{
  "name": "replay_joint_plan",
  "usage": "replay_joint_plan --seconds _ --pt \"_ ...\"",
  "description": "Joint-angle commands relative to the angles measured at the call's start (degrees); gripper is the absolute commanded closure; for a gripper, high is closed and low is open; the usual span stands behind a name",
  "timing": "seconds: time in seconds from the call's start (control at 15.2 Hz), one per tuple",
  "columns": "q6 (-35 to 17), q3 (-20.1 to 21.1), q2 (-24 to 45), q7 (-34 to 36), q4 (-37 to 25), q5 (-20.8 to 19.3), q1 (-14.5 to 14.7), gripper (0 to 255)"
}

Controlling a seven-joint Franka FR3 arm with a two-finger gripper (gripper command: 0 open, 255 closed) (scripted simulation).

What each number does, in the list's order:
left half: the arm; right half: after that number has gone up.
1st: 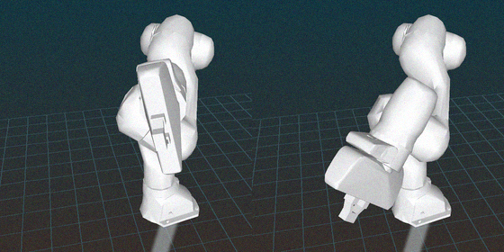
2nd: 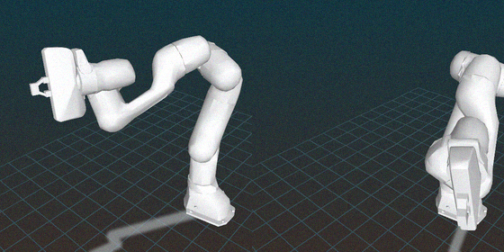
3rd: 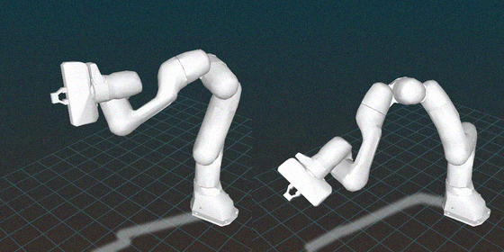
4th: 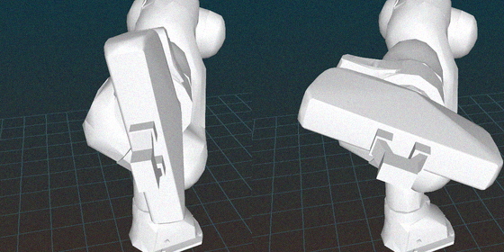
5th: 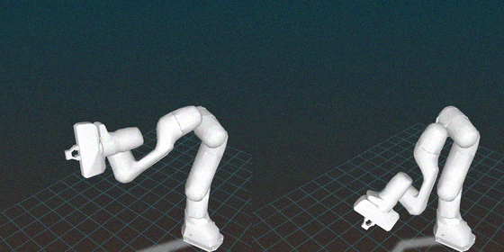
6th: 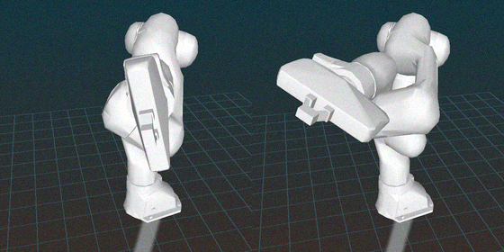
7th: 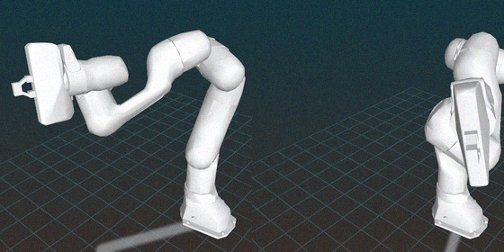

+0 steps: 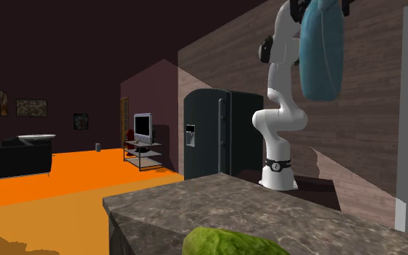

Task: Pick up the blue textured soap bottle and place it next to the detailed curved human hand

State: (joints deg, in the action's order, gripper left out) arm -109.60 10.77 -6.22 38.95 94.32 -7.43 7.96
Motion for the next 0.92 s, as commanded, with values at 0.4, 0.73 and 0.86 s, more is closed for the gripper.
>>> replay_joint_plan --seconds 0.4,0.73,0.86 --pt "-4.2 1.6 0.6 3.6 4.0 -1.2 1.1 255" --pt "-8.1 1.5 0.0 4.1 8.5 -1.3 1.0 255" --pt "-9.6 1.5 -0.2 4.3 10.2 -1.4 1.0 255"
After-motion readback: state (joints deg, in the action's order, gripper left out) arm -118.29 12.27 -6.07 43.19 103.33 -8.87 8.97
